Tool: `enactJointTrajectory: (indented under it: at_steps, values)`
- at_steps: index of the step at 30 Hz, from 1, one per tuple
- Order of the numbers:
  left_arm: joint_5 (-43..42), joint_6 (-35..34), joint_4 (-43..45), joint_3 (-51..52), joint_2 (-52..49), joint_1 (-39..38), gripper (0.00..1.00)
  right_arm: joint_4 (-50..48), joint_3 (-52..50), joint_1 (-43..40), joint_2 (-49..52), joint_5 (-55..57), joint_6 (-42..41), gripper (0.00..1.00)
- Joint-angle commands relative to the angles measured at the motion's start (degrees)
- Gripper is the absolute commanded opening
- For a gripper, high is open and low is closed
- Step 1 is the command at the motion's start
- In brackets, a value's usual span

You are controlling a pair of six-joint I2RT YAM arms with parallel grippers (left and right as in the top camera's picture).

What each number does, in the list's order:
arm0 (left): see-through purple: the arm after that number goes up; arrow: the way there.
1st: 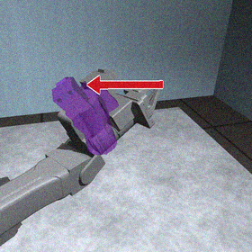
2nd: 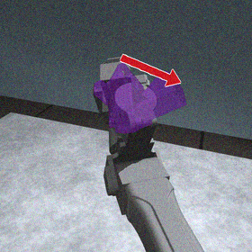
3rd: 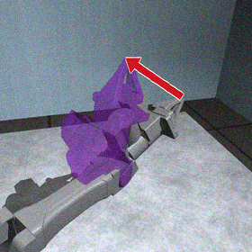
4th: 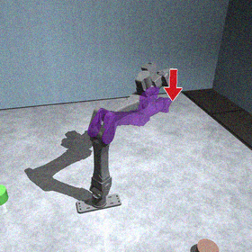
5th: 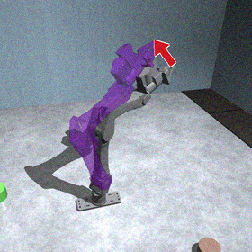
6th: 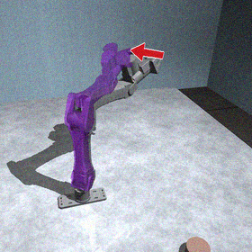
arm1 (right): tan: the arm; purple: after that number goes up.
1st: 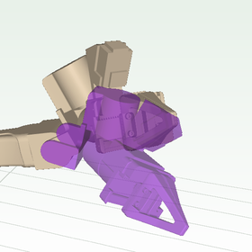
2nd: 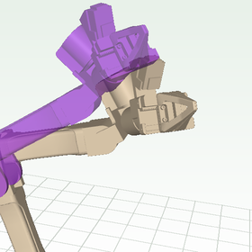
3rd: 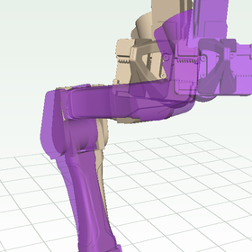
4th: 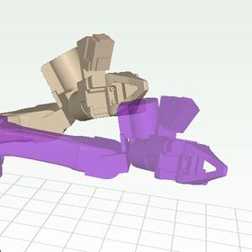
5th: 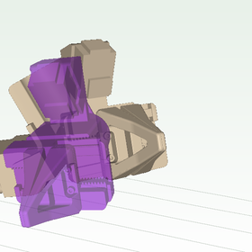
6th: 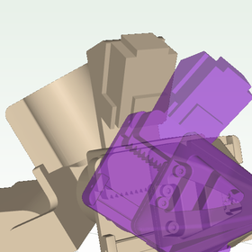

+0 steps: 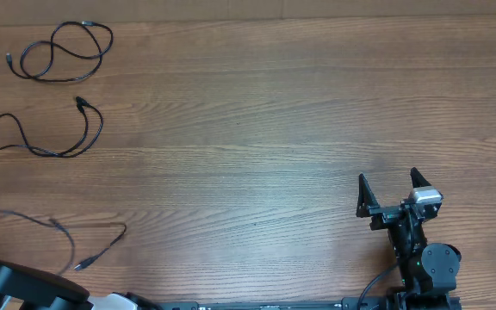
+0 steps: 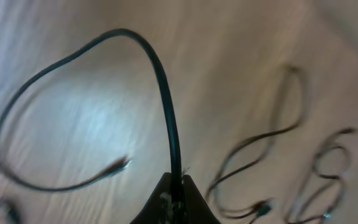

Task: Untangle cables
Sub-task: 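Lay the cable down at the lower left and release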

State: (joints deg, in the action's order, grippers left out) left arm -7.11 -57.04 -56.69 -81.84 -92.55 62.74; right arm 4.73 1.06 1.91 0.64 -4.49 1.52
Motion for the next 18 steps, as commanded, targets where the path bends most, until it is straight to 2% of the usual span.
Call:
enactJointTrajectory:
  at_steps: [1, 5, 18]
  values:
    - [1.0, 3.4, 2.5, 0.2, 0.0, 0.4, 0.09, -0.2, -0.6, 0.3, -0.4, -0.1, 0.1, 1.0]
    - [7.3, 0.4, 2.7, 0.2, 0.0, 2.1, 0.04, -0.2, -0.6, 0.3, -0.4, -0.1, 0.1, 1.0]
    - [14.2, 1.7, 10.8, 0.2, -4.0, 3.2, 0.04, -0.2, -0.6, 0.3, -0.4, -0.1, 0.1, 1.0]
